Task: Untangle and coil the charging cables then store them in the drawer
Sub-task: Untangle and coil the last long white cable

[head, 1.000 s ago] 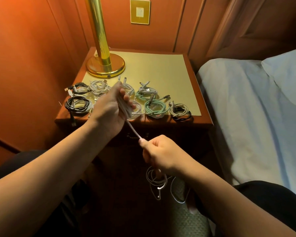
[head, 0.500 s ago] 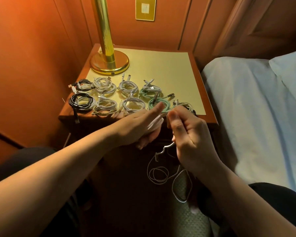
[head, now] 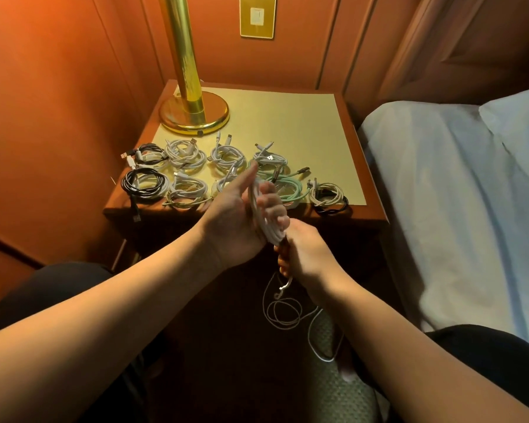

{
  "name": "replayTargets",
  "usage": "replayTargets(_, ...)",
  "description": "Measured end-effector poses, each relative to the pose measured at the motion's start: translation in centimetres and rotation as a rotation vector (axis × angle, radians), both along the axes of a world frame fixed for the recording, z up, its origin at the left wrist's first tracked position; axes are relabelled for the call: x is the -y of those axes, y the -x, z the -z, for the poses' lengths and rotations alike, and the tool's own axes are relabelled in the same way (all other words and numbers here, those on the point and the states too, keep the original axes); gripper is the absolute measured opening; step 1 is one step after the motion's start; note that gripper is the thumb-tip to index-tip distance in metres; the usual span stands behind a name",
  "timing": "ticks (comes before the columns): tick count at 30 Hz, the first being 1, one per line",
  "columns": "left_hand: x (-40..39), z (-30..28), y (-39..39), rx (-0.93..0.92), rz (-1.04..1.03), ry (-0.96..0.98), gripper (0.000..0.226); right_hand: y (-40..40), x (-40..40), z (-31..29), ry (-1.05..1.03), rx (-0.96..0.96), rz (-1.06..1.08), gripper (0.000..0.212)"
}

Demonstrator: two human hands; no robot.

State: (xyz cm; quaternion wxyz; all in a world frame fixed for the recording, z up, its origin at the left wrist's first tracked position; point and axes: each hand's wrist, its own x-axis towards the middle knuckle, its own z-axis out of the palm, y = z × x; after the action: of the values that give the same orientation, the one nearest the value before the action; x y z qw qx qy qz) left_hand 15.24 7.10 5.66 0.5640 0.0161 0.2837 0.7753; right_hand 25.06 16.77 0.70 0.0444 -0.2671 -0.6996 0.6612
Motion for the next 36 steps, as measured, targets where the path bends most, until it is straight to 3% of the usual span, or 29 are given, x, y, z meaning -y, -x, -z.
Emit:
replayTargets(5,-0.2,-0.4,0.7,-0.056,-0.252,0.162,0.04,-0.8,1.7,-1.6,0.047,0.142,-0.132,0.048)
replayTargets(9,-0.1,-0.4,1.2,-0.293,-0.261,0.247,0.045,-1.9,1.5,-4.3,-0.036,0.232,-0.256,0.053)
replayTargets(11,0.1,-0.3,2.2,-0.421,-0.256,0.289,0.047,-2.8,1.5,-5.3,-0.095,0.181,-0.322,0.053)
replayTargets(16,1.2,-0.1,3.4,-1.011,-0.02,0.394,0.049,-4.0,1.0,-6.6,-0.312,-0.13,-0.226,0.041)
replayTargets(19,1.1,-0.4,2.4,-1.171,0.26,0.484,0.063,-4.1,-0.2,-6.7,-0.469,-0.259,-0.141,0.037)
replayTargets(23,0.6,-0.3,0.8,-1.048,0.482,0.498,0.08,-3.9,-1.4,-5.2,-0.581,-0.309,-0.097,0.032)
replayTargets(27,0.3,-0.4,0.5,-0.883,0.594,0.341,0.074,-3.1,-2.5,-4.0,-0.506,-0.294,0.004,0.032)
replayTargets(30,0.3,-0.3,0.5,-0.73,0.579,0.232,0.061,-2.3,-3.3,-3.0,-0.477,-0.197,0.056,0.041)
replayTargets(36,0.5,0.4,-0.4,-0.402,0.498,0.116,0.053,-0.4,-2.3,-0.3,-0.221,-0.065,0.037,0.06)
